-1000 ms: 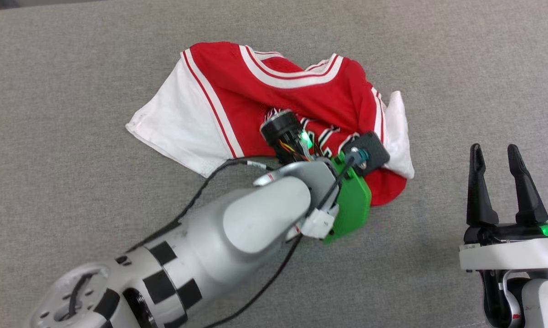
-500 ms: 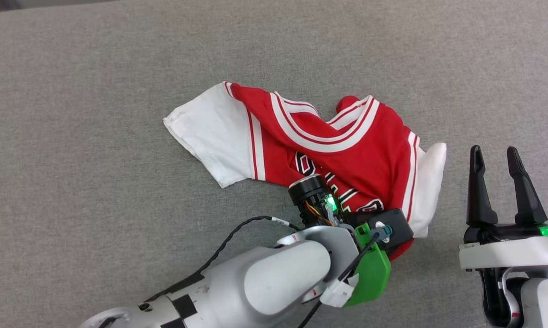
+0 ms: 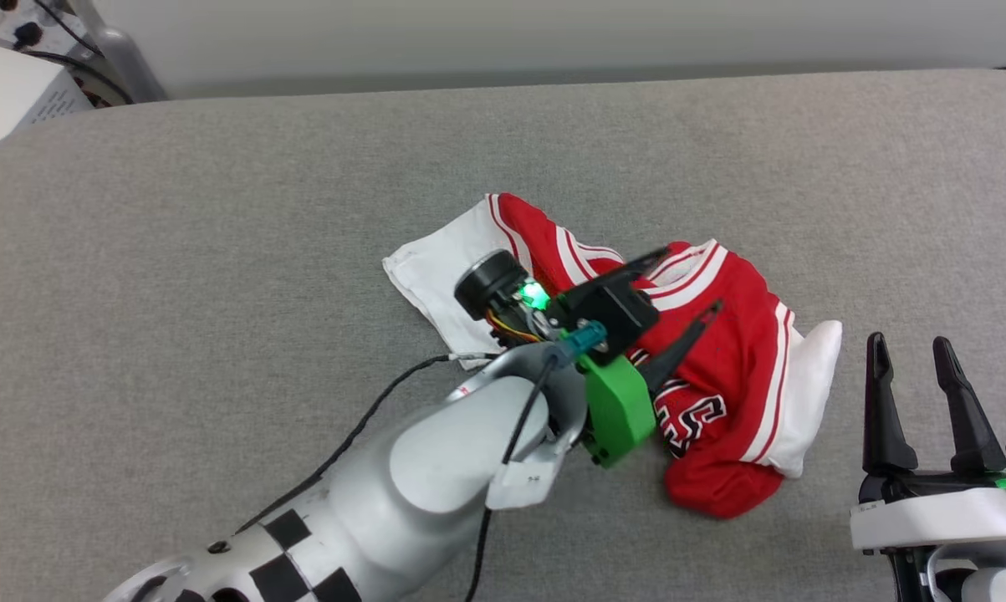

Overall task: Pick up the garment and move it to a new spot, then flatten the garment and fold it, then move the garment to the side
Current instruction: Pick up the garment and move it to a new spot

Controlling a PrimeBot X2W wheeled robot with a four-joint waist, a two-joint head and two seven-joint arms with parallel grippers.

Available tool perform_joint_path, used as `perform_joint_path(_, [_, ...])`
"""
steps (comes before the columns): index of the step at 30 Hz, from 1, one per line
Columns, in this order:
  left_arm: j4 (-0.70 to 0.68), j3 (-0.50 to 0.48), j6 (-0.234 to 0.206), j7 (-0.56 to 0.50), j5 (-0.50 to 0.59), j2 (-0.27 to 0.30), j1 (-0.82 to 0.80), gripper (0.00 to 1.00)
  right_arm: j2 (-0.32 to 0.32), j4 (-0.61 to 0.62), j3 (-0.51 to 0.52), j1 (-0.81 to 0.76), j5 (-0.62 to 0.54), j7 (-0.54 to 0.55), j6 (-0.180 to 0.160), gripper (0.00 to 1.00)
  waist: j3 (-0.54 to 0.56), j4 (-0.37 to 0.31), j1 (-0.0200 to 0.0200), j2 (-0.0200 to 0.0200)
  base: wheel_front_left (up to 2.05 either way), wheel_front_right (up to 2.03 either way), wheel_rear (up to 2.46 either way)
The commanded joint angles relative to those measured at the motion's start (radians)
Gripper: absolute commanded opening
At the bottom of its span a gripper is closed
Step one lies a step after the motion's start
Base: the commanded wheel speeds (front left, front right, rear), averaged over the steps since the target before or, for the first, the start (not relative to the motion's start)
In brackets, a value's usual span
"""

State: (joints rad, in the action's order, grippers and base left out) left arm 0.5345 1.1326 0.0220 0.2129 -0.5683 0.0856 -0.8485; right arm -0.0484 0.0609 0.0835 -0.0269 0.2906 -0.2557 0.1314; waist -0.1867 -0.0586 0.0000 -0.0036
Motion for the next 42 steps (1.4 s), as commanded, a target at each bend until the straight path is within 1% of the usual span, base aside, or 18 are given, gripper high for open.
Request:
perform_joint_path(1, [-0.008,-0.024,-0.027,0.017,-0.017,0.025,0.016,1.00,-0.002,-0.001,0.002,-0.017,-0.008,-0.006,-0.001,1.00,0.055,0.052,0.0000,0.0036,0.00,0.00,0.00])
perform_joint_path(7, [-0.074,-0.155,-0.148,0.047,-0.004,0.109,0.081,1.00,-0.002,0.004,0.010,-0.039,-0.014,-0.006,-0.001,1.00,0.086,0.079,0.0000,0.0036,0.00,0.00,0.00])
perform_joint_path(10, [-0.161,-0.254,-0.207,0.048,0.033,0.153,0.142,1.00,-0.002,0.010,0.012,-0.044,-0.020,-0.006,-0.001,1.00,0.094,0.090,0.0000,0.0036,0.00,0.00,0.00])
perform_joint_path(13, [-0.234,-0.345,-0.246,0.048,0.068,0.189,0.229,1.00,-0.002,0.016,0.013,-0.049,-0.029,-0.006,-0.001,1.00,0.103,0.099,0.0000,0.0036,0.00,0.00,0.00])
perform_joint_path(17, [-0.300,-0.458,-0.273,0.049,0.099,0.219,0.356,1.00,-0.002,0.022,0.015,-0.052,-0.039,-0.006,-0.001,1.00,0.116,0.103,0.0000,0.0036,0.00,0.00,0.00])
perform_joint_path(22, [-0.341,-0.581,-0.280,0.049,0.132,0.227,0.497,1.00,-0.002,0.027,0.016,-0.060,-0.045,-0.006,-0.001,1.00,0.131,0.108,0.0000,0.0036,0.00,0.00,0.00])
perform_joint_path(28, [-0.383,-0.706,-0.263,0.049,0.189,0.199,0.639,1.00,-0.002,0.030,0.004,-0.078,-0.058,-0.006,-0.001,1.00,0.151,0.113,0.0000,0.0036,0.00,0.00,0.00])
perform_joint_path(31, [-0.397,-0.752,-0.244,0.049,0.225,0.175,0.697,1.00,-0.002,0.029,-0.001,-0.086,-0.062,-0.006,-0.001,1.00,0.159,0.116,0.0000,0.0036,0.00,0.00,0.00])
perform_joint_path(36, [-0.402,-0.800,-0.208,0.049,0.278,0.129,0.766,1.00,-0.002,0.017,-0.015,-0.098,-0.064,-0.006,-0.001,1.00,0.172,0.119,0.0000,0.0036,0.00,0.00,0.00])
perform_joint_path(38, [-0.404,-0.828,-0.181,0.049,0.307,0.099,0.798,1.00,-0.002,0.008,-0.020,-0.108,-0.064,-0.006,-0.001,1.00,0.181,0.120,0.0000,0.0036,0.00,0.00,0.00])
perform_joint_path(42, [-0.407,-0.862,-0.141,0.049,0.340,0.070,0.827,1.00,-0.002,-0.003,-0.022,-0.121,-0.062,-0.006,-0.001,1.00,0.186,0.121,0.0000,0.0036,0.00,0.00,0.00])
